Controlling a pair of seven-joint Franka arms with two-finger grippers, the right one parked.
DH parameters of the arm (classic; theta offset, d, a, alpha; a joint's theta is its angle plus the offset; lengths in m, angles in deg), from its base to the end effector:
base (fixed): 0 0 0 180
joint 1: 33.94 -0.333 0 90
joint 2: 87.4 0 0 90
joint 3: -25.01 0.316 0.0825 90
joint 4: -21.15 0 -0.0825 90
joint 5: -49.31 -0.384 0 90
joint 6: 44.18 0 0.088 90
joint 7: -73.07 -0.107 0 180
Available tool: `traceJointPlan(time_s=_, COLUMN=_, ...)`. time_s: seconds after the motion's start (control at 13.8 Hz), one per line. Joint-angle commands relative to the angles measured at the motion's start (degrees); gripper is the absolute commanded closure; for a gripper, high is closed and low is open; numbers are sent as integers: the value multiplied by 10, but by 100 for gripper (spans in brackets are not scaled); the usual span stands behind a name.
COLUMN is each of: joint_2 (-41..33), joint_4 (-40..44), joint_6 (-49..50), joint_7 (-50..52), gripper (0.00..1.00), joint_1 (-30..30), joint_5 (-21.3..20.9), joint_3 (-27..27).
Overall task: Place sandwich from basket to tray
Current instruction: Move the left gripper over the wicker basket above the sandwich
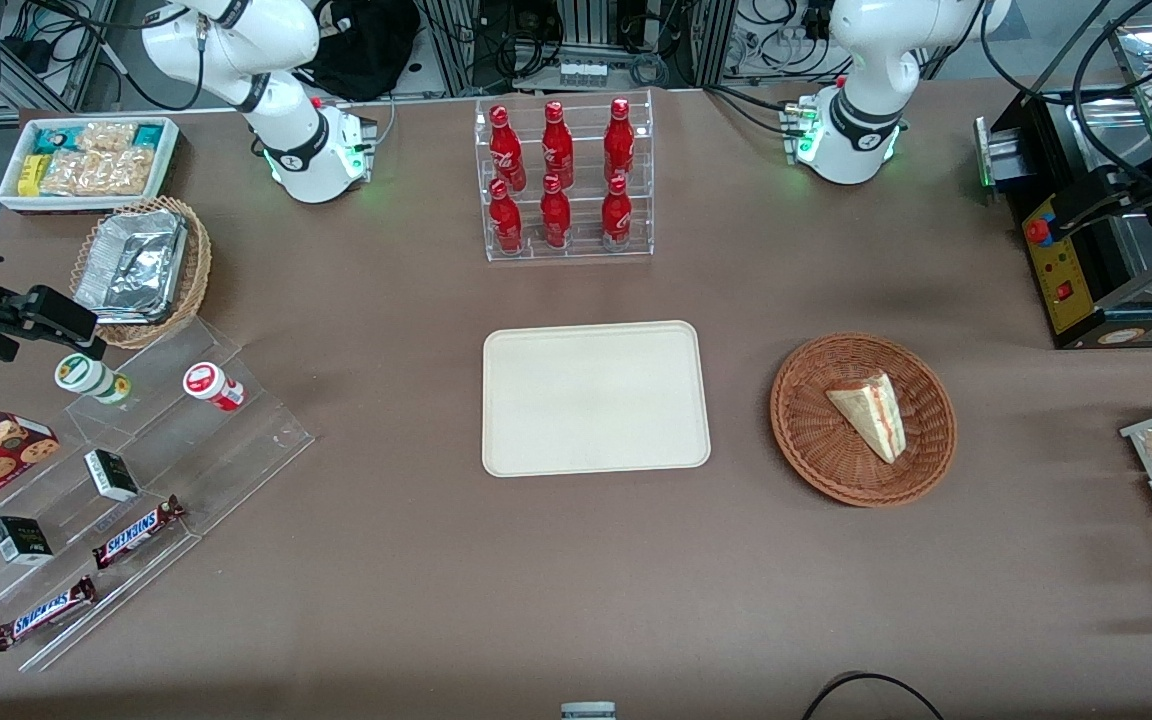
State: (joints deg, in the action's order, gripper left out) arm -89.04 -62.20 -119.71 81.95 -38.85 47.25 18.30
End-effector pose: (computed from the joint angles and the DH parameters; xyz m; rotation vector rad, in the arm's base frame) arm 0.5174 -0.0129 0.6724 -3.0823 -0.2020 0.1608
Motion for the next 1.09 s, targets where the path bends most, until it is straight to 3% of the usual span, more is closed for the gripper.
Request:
traceJointPlan(time_s=0.0, joint_2=0, joint_4=1, joint_6=13, joint_7=-16, gripper=0, joint_1=6, joint_5=8, joint_3=6)
traceJointPlan(time_s=0.51, joint_2=55, joint_4=-37, joint_6=-7, joint_7=-14, gripper=0, joint_1=8, joint_5=5, joint_3=-1)
traceJointPlan(time_s=0.65, joint_2=68, joint_4=-87, joint_6=-84, joint_7=-4, gripper=0, joint_1=10, joint_5=4, joint_3=-4)
traceJointPlan(time_s=1.02, joint_2=59, joint_4=-265, joint_6=-323, joint_7=151, gripper=0, joint_1=11, joint_5=1, joint_3=-14)
